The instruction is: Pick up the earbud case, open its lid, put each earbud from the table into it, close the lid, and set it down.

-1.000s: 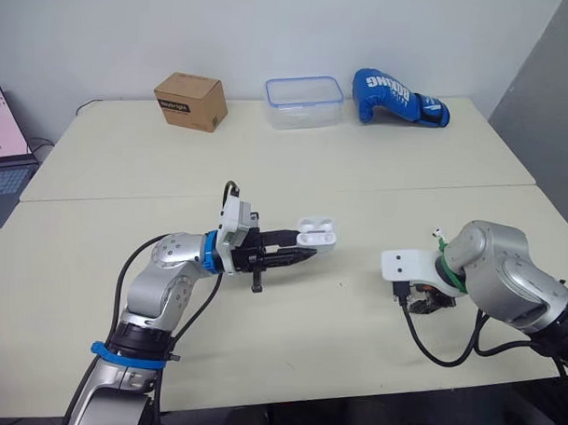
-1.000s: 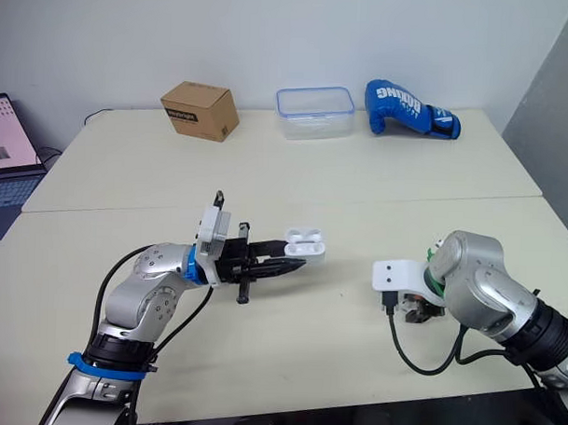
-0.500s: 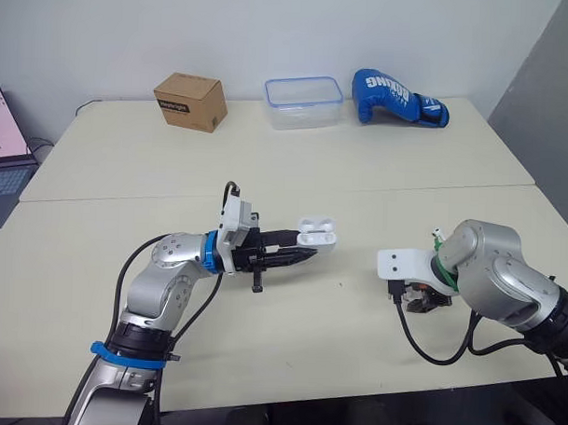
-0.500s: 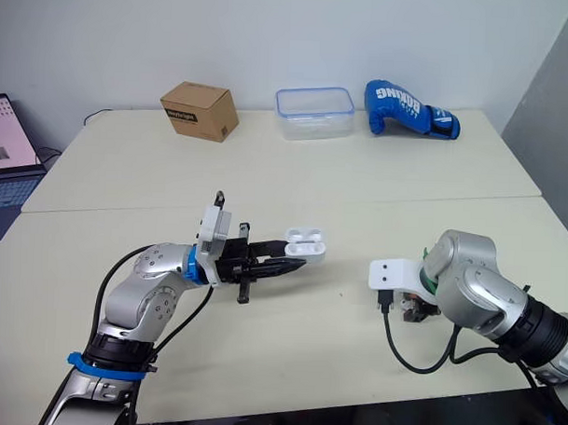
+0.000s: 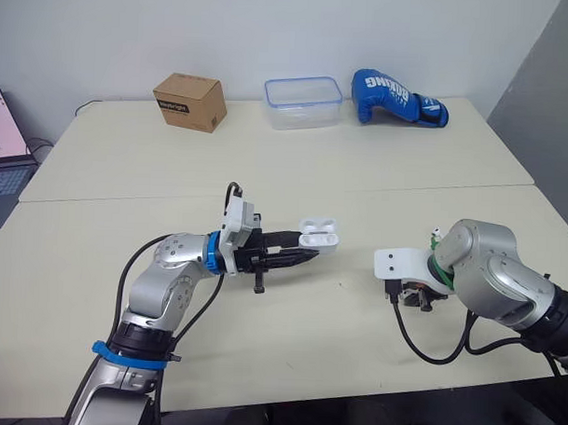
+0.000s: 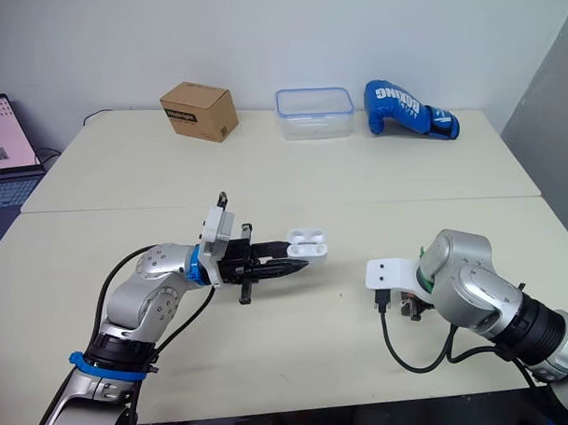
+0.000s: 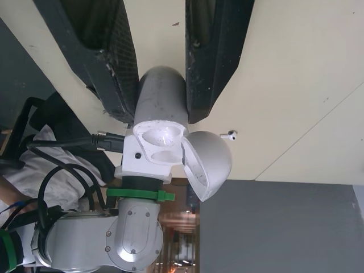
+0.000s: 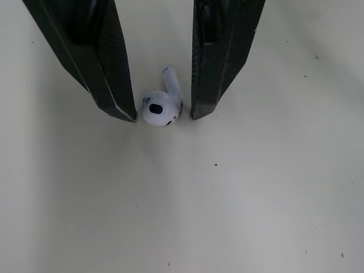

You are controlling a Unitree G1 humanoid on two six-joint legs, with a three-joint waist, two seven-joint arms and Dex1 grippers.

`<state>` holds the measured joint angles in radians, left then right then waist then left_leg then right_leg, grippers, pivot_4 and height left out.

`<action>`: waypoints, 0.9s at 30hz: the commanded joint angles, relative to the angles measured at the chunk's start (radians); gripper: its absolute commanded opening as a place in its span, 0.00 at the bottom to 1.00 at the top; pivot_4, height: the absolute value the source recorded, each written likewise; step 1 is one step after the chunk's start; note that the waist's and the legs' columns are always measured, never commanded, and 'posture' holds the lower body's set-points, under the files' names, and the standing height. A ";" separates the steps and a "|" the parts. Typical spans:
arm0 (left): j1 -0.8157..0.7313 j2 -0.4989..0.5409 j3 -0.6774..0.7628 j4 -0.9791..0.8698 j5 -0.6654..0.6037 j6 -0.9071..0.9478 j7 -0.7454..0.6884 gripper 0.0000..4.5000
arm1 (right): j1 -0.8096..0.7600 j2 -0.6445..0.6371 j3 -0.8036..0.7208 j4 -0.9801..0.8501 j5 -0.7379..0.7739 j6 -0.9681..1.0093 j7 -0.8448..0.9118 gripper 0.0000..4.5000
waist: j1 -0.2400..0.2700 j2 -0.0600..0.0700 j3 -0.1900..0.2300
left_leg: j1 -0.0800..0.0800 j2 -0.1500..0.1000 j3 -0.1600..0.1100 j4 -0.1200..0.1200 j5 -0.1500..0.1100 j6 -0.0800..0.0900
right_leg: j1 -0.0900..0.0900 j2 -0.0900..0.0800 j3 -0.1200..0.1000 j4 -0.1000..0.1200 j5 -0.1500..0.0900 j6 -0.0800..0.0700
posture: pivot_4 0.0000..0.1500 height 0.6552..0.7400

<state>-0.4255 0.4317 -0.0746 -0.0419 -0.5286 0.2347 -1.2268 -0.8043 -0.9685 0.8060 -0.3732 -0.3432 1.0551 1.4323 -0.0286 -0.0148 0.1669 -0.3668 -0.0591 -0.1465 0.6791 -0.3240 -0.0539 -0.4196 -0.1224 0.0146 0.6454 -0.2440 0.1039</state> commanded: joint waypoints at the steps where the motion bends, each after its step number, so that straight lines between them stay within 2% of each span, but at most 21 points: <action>1: -0.014 0.002 0.009 -0.042 -0.015 -0.004 0.004 0.17 | -0.007 -0.001 0.010 -0.008 -0.015 -0.005 -0.011 0.15 | 0.000 0.000 0.000 | 0.000 0.000 0.000 0.000 0.000 0.000 | 0.000 0.000 0.000 0.000 0.000 0.000 | 1.00 0.89; 2: -0.014 0.002 0.009 -0.043 -0.015 -0.004 0.004 0.17 | -0.007 -0.001 0.010 -0.008 -0.015 -0.007 -0.011 0.09 | 0.000 0.000 0.000 | 0.000 0.000 0.000 0.000 0.000 0.000 | 0.000 0.000 0.000 0.000 0.000 0.000 | 1.00 0.89; 11: -0.012 0.002 0.012 -0.028 -0.011 -0.015 -0.001 0.17 | -0.004 -0.004 0.011 -0.021 -0.012 -0.007 -0.006 0.09 | 0.000 0.000 0.000 | 0.000 0.000 0.000 0.000 0.000 0.000 | 0.000 0.000 0.000 0.000 0.000 0.000 | 1.00 0.89; 15: -0.013 -0.004 0.022 -0.005 -0.009 -0.028 0.005 0.17 | 0.004 -0.008 -0.034 -0.029 0.016 0.007 -0.015 0.09 | 0.000 0.000 0.000 | 0.000 0.000 0.000 0.000 0.000 0.000 | 0.000 0.000 0.000 0.000 0.000 0.000 | 1.00 0.89; 20: -0.026 -0.012 0.031 0.049 0.000 -0.063 0.006 0.17 | 0.067 0.019 -0.218 -0.054 0.130 0.059 -0.079 0.09 | 0.001 0.000 0.000 | 0.000 0.000 0.000 0.000 0.000 0.000 | 0.000 0.000 0.000 0.000 0.000 0.000 | 1.00 0.89; 27: -0.048 0.000 0.041 0.108 -0.001 -0.088 -0.017 0.17 | 0.194 0.219 -0.569 -0.080 0.302 0.135 -0.264 0.09 | 0.002 0.000 0.000 | 0.000 0.000 -0.001 0.000 0.000 0.000 | 0.000 0.000 0.000 0.000 0.000 0.000 | 1.00 0.89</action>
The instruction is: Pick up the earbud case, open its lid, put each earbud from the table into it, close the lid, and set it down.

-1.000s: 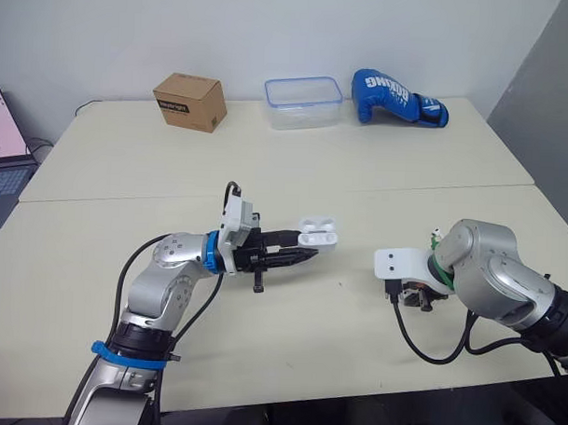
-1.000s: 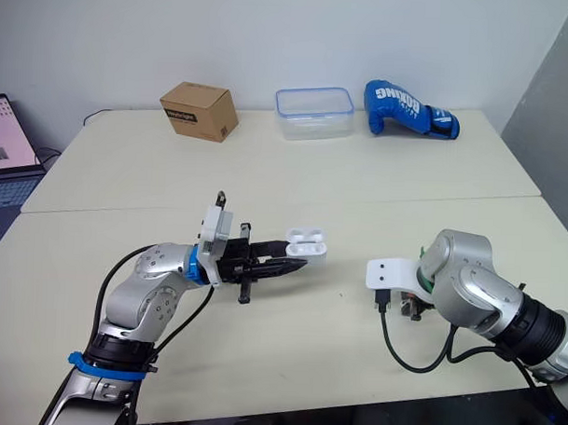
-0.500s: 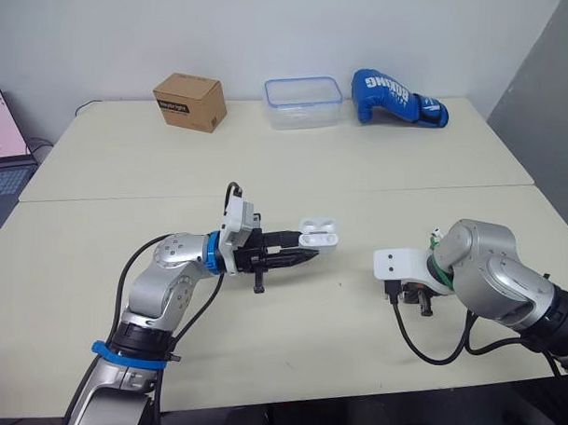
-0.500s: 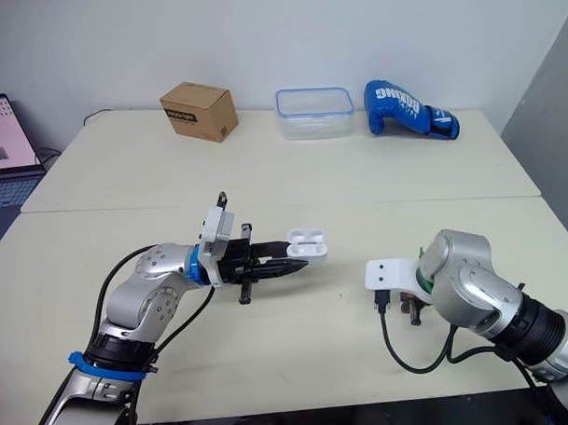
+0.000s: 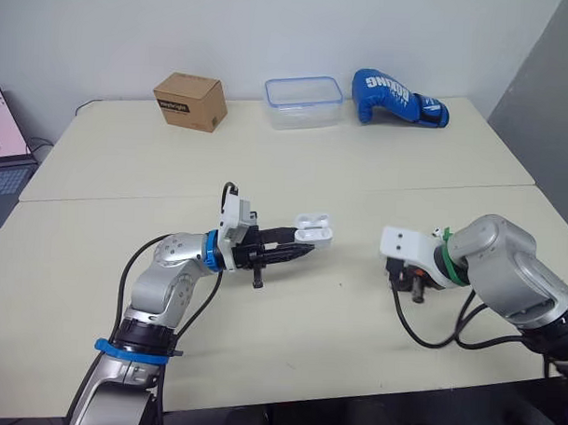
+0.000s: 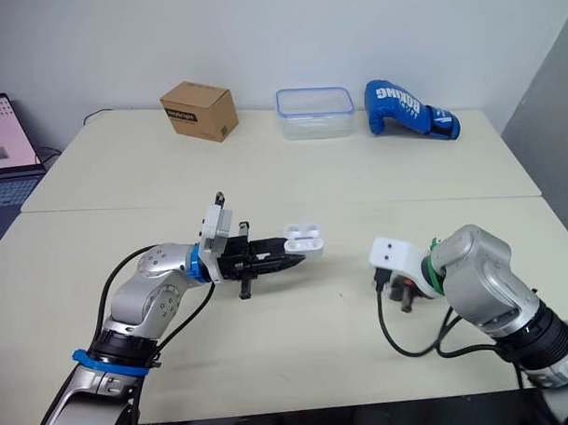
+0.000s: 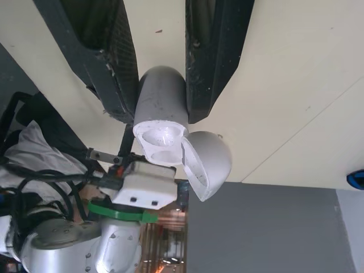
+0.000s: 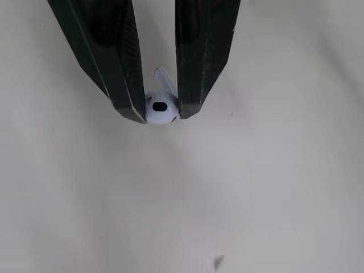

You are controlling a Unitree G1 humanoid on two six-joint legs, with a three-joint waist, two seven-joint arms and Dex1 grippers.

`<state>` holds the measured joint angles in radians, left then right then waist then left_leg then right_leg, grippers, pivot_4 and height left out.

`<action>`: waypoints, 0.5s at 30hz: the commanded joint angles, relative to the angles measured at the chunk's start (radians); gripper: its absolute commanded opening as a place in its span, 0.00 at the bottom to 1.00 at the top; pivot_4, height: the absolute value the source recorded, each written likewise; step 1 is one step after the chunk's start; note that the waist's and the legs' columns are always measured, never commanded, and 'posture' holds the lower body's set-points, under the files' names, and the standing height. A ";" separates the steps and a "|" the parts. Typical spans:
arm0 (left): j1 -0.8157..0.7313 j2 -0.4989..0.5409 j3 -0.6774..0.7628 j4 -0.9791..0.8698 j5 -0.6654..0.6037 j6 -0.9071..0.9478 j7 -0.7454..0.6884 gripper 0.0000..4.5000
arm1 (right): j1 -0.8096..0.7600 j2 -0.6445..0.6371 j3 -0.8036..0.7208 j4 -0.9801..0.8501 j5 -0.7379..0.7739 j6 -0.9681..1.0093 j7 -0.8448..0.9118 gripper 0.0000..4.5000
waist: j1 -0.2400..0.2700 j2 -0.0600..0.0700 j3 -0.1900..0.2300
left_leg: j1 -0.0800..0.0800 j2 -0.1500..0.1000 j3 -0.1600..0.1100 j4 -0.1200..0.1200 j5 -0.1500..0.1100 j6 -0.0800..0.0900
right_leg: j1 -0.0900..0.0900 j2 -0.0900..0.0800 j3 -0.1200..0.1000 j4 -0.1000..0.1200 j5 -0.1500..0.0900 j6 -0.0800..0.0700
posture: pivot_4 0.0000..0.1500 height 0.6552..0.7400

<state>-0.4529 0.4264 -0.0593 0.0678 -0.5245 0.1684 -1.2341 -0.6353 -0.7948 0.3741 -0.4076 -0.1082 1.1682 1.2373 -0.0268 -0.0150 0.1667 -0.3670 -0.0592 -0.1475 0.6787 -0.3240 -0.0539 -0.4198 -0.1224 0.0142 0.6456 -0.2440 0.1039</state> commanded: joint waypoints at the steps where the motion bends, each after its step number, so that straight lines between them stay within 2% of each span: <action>1: -0.023 0.006 0.027 0.002 -0.006 -0.023 -0.013 0.17 | 0.043 0.103 -0.202 -0.056 0.090 0.035 -0.112 0.09 | 0.001 0.000 0.000 | 0.000 0.000 0.000 0.000 0.000 0.000 | 0.000 0.000 0.000 0.000 0.000 0.000 | 1.00 0.89; 4: -0.026 0.010 0.028 0.011 -0.006 -0.024 -0.022 0.17 | 0.084 0.272 -0.370 -0.089 0.159 0.069 -0.228 0.09 | 0.000 0.000 0.000 | 0.000 0.000 0.000 0.000 0.000 0.000 | 0.000 0.000 0.000 0.000 0.000 0.000 | 1.00 0.89; 8: -0.032 0.013 0.031 0.019 -0.004 -0.022 -0.029 0.17 | 0.109 0.412 -0.502 -0.126 0.256 0.119 -0.315 0.09 | -0.001 0.000 0.000 | 0.000 0.000 -0.001 0.000 0.000 0.000 | 0.000 0.000 0.000 0.001 0.000 0.000 | 1.00 0.89; 10: -0.039 0.015 0.030 0.021 -0.003 -0.017 -0.030 0.17 | 0.100 0.535 -0.611 -0.157 0.315 0.124 -0.381 0.09 | -0.002 0.000 0.000 | 0.000 -0.001 -0.001 0.000 0.000 0.000 | 0.000 0.000 0.000 0.001 0.000 0.000 | 1.00 0.89; 15: -0.047 0.020 0.028 0.022 -0.002 -0.012 -0.028 0.17 | 0.061 0.659 -0.725 -0.189 0.427 0.183 -0.485 0.09 | -0.005 0.001 -0.001 | 0.001 0.000 -0.001 0.000 0.000 0.000 | 0.000 0.000 0.000 0.002 0.000 0.000 | 1.00 0.89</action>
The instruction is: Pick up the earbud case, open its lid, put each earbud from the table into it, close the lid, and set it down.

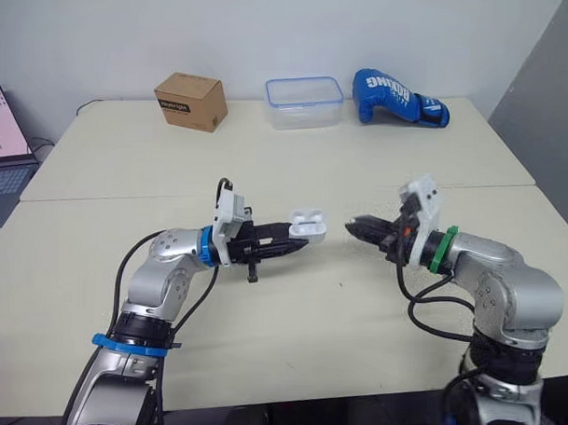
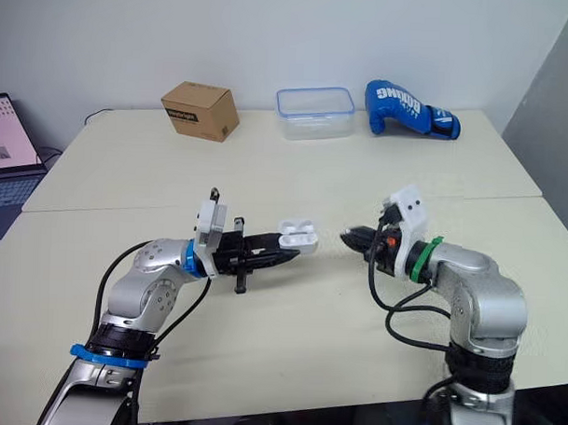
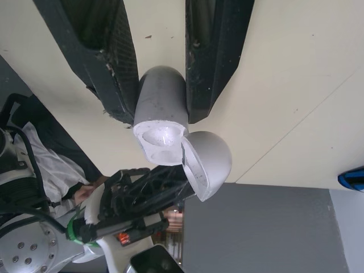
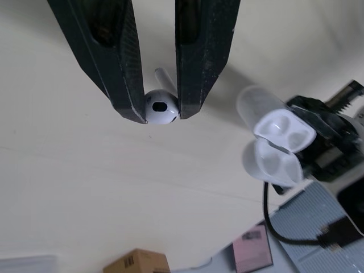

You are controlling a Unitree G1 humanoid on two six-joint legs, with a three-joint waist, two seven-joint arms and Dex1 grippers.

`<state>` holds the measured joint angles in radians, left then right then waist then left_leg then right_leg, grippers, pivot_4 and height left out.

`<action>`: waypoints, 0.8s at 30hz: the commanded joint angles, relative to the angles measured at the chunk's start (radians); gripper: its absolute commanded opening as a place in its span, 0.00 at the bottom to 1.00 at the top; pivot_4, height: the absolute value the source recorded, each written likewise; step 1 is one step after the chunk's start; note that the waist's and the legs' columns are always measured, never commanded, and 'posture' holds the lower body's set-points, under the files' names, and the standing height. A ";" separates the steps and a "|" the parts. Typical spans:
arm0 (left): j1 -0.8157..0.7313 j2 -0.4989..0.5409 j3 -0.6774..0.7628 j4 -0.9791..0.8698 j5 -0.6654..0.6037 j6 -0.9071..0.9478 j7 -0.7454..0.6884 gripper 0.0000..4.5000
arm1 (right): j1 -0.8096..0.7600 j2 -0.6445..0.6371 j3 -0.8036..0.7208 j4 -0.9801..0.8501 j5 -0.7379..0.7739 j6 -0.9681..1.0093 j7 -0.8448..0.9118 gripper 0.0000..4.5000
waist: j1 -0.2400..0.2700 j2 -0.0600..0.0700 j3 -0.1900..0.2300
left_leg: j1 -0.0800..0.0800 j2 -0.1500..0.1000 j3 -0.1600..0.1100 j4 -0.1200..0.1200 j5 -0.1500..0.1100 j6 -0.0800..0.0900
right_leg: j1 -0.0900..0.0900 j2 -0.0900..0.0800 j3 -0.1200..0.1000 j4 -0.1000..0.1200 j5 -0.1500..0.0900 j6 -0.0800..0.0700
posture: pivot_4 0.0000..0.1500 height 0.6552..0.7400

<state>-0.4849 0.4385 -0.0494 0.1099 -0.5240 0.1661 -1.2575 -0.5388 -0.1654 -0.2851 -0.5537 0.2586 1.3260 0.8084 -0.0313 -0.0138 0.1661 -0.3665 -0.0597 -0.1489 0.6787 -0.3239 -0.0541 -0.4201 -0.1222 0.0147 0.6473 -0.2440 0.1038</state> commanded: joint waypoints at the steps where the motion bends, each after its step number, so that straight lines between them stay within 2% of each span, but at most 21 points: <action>1: -0.014 0.009 0.018 -0.021 -0.003 -0.009 -0.006 0.17 | -0.043 0.042 -0.078 -0.044 0.078 0.040 -0.074 0.09 | -0.001 0.000 0.000 | 0.000 0.000 0.000 0.000 0.000 0.000 | 0.000 0.000 0.000 0.000 0.000 0.000 | 1.00 0.89; 8: -0.033 -0.007 0.026 0.008 0.013 -0.022 0.023 0.17 | -0.088 0.097 -0.091 -0.093 0.190 0.069 -0.181 0.09 | -0.002 0.001 0.000 | 0.000 0.000 0.000 0.000 0.000 0.000 | 0.000 0.000 0.000 0.000 0.000 0.000 | 1.00 0.89; 24: -0.069 -0.050 0.022 0.044 0.017 -0.016 0.045 0.17 | -0.010 0.062 0.180 -0.125 0.265 -0.157 -0.319 0.09 | -0.004 0.001 -0.001 | 0.001 0.000 0.000 0.000 0.000 0.000 | 0.000 0.000 0.000 0.001 0.000 0.000 | 1.00 0.89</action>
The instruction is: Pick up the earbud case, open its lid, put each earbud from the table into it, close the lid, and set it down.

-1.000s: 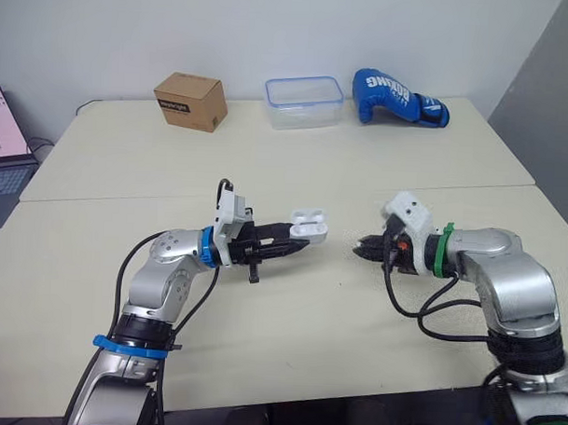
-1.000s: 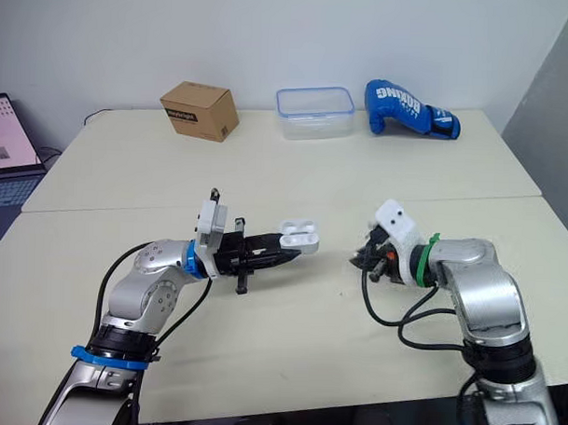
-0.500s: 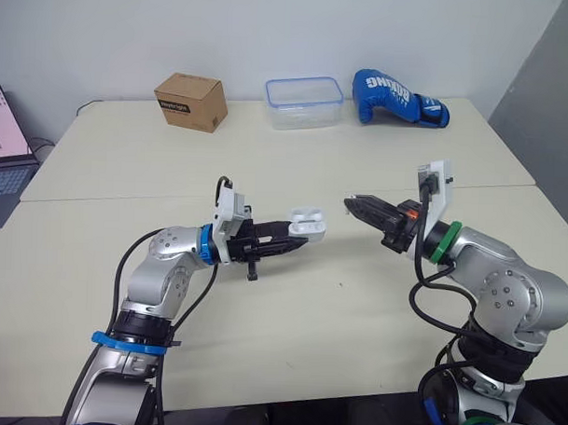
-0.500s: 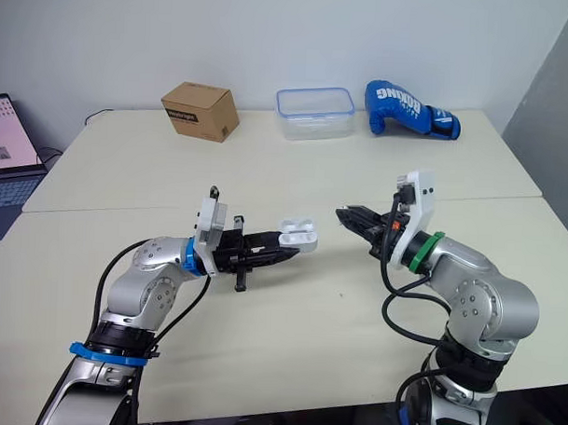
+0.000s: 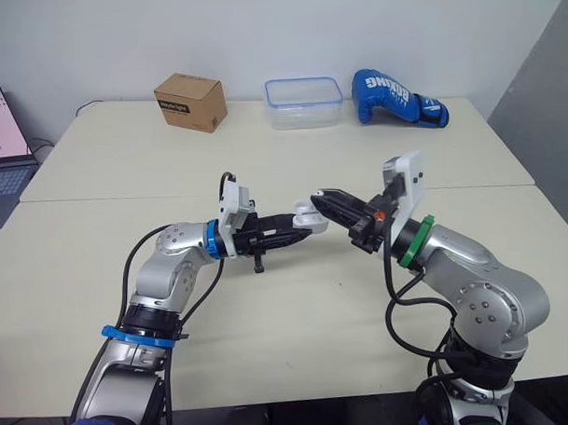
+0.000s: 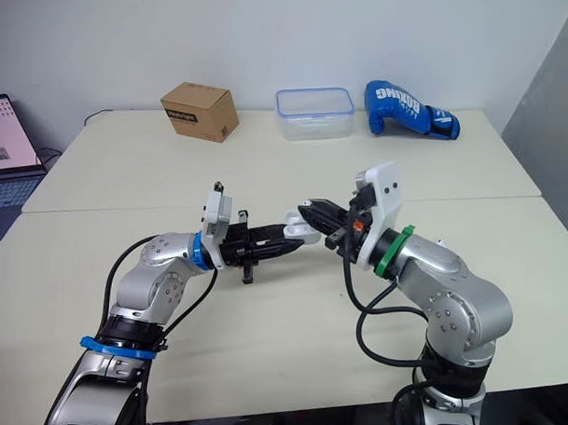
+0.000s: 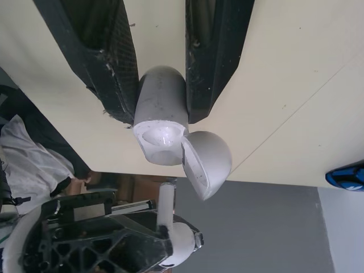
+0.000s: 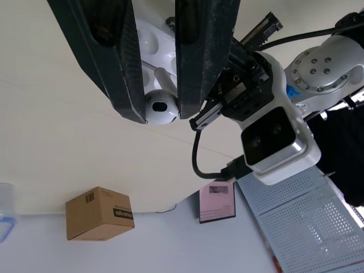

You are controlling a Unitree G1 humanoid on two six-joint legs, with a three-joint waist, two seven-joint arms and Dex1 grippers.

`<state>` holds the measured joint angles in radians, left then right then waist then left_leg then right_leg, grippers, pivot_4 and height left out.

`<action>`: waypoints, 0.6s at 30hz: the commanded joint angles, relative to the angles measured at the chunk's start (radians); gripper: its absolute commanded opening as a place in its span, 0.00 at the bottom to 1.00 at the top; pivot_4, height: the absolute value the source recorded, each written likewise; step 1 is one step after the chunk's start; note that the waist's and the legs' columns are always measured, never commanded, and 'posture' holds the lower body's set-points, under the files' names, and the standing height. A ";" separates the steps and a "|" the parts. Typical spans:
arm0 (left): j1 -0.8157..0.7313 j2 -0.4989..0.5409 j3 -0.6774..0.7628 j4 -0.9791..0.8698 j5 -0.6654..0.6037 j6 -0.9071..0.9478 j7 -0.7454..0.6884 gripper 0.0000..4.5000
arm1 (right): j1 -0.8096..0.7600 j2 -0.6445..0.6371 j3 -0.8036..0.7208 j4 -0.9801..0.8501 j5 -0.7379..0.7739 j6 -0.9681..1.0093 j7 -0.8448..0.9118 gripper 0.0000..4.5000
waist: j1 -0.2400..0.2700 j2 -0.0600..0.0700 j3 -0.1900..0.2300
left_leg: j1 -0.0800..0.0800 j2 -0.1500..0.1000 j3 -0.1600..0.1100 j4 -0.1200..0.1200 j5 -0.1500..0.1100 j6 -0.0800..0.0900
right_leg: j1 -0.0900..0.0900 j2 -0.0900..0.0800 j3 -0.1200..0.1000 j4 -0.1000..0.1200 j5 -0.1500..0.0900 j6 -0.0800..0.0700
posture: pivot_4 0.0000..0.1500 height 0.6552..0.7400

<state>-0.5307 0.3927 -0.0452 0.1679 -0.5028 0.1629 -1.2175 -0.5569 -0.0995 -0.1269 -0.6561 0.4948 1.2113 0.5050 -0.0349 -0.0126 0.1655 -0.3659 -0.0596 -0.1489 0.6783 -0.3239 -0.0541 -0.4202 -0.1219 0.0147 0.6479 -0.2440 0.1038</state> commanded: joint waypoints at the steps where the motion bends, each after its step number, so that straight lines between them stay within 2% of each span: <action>1: -0.023 -0.004 0.018 -0.014 -0.004 -0.013 0.005 0.17 | 0.010 -0.006 0.028 -0.022 0.034 -0.044 -0.021 0.09 | 0.000 0.000 0.000 | 0.000 0.000 0.000 0.000 0.000 0.000 | 0.000 0.000 0.000 0.000 0.000 0.000 | 1.00 0.89; 18: -0.019 -0.009 0.027 -0.084 -0.040 0.046 0.033 0.17 | 0.011 -0.019 0.109 0.013 0.061 -0.094 -0.134 0.09 | 0.000 0.000 0.000 | 0.000 0.000 0.000 0.000 0.000 0.000 | 0.000 0.000 0.000 0.000 0.000 0.000 | 1.00 0.89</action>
<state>-0.5358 0.3890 -0.0418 0.1300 -0.5123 0.2085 -1.1887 -0.5288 -0.1228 -0.0162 -0.6237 0.5337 1.1426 0.3820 -0.0350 -0.0126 0.1655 -0.3659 -0.0595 -0.1490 0.6781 -0.3239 -0.0541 -0.4203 -0.1217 0.0147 0.6476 -0.2440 0.1038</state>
